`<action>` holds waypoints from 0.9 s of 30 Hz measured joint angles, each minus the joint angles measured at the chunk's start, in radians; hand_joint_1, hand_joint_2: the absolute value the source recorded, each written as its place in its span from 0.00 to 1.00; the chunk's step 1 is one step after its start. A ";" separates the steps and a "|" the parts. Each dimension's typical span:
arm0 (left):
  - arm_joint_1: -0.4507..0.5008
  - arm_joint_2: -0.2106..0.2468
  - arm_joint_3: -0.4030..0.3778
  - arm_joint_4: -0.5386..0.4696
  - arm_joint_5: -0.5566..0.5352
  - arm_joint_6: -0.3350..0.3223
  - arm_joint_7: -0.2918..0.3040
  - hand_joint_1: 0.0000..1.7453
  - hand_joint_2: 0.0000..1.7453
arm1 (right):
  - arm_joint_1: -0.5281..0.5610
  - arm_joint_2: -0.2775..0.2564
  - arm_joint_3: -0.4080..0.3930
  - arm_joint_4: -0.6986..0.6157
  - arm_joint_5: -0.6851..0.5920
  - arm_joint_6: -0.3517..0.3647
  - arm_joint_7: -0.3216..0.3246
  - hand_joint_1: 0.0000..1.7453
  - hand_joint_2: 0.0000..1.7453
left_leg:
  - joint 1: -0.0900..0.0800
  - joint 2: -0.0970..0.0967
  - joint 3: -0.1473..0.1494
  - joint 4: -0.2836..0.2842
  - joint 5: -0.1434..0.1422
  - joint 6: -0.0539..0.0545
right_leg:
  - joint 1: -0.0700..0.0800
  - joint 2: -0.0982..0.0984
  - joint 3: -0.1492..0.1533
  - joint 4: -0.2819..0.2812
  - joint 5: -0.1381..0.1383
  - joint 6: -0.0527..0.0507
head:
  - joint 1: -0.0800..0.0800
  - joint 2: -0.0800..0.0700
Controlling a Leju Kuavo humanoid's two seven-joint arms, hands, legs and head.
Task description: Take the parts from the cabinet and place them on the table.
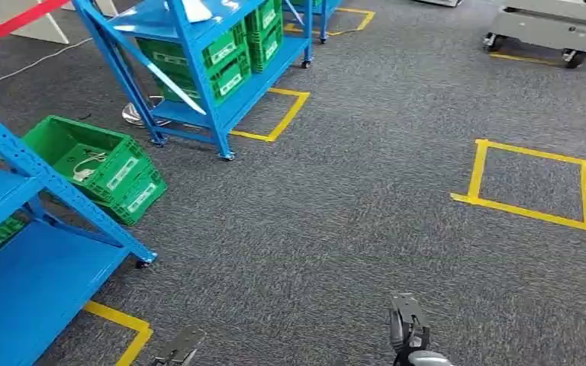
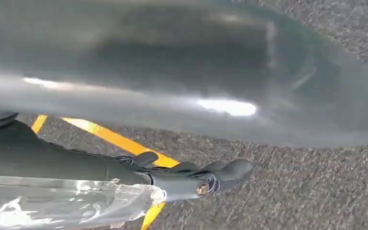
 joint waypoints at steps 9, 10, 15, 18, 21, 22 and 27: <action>0.006 0.001 0.000 0.000 0.000 -0.005 -0.003 0.00 0.00 | 0.006 0.000 0.002 0.000 -0.003 0.000 0.000 0.00 0.00 | 0.005 -0.112 -0.001 -0.003 0.004 0.035 | -0.011 0.093 -0.160 0.327 -0.139 0.023 | 0.008 0.000; 0.006 0.002 0.001 0.000 0.000 -0.005 -0.002 0.00 0.00 | 0.006 0.000 0.002 0.000 -0.007 0.000 0.000 0.00 0.00 | 0.005 -0.127 0.001 -0.003 0.005 0.035 | -0.011 0.094 -0.149 0.291 -0.108 0.021 | 0.008 0.000; 0.003 0.001 0.001 0.000 0.000 -0.005 -0.002 0.00 0.00 | 0.003 0.000 0.003 0.000 -0.015 -0.001 0.001 0.00 0.00 | 0.007 -0.190 -0.004 0.002 0.008 0.015 | -0.020 0.172 -0.015 0.012 0.006 0.009 | 0.007 0.000; 0.012 0.003 0.000 0.000 0.000 -0.005 -0.002 0.00 0.00 | 0.002 0.002 0.004 0.000 -0.015 -0.001 0.000 0.00 0.00 | 0.012 -0.214 -0.011 -0.006 0.016 -0.005 | -0.019 0.144 -0.016 0.007 0.014 -0.013 | 0.007 0.000; 0.005 0.001 0.000 0.001 0.000 -0.005 -0.002 0.00 0.00 | 0.003 0.002 0.004 0.000 -0.015 -0.002 0.000 0.00 0.00 | 0.006 -0.097 -0.071 0.124 -0.074 -0.015 | -0.016 0.107 -0.015 0.000 0.018 -0.028 | -0.005 0.000; 0.004 0.001 0.000 0.001 0.000 -0.005 -0.002 0.00 0.00 | 0.006 0.001 0.004 0.000 -0.016 -0.002 0.000 0.00 0.00 | 0.007 -0.088 -0.110 0.206 -0.111 -0.017 | -0.014 0.092 -0.015 0.000 0.017 -0.030 | -0.005 0.000; 0.008 0.003 0.001 0.001 0.000 -0.005 -0.002 0.00 0.00 | 0.005 0.001 0.004 0.000 -0.015 -0.002 0.000 0.00 0.00 | 0.009 -0.067 -0.070 0.143 -0.031 -0.021 | -0.015 0.024 -0.010 0.000 0.011 -0.026 | -0.005 0.000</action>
